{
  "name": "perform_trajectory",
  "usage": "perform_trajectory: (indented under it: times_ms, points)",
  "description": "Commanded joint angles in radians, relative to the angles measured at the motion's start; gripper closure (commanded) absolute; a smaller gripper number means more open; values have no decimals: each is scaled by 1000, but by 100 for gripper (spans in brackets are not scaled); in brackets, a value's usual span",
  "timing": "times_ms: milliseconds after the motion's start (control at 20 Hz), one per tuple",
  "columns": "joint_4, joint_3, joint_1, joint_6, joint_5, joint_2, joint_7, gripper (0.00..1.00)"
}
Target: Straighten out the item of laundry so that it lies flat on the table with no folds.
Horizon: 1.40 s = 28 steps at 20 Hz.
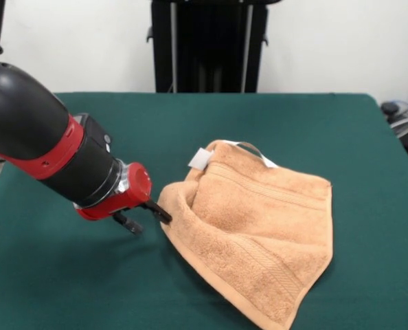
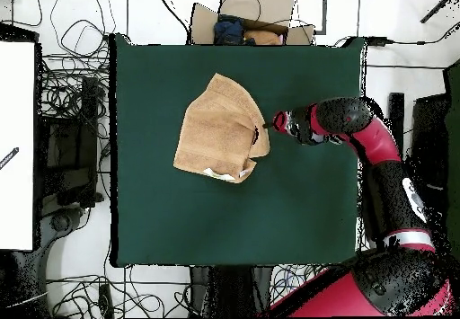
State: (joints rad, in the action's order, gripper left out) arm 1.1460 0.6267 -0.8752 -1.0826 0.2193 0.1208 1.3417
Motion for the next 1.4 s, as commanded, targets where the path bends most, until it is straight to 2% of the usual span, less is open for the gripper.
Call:
perform_trajectory:
  times_ms: [50,700,1100,1400]
  points:
    - [34,64,4,4,-31,-36,-105,0]
    - [41,60,2,73,0,-81,-125,0]
    - [116,60,1,172,27,-77,-91,0]
    - [97,58,3,136,17,-66,-93,0]
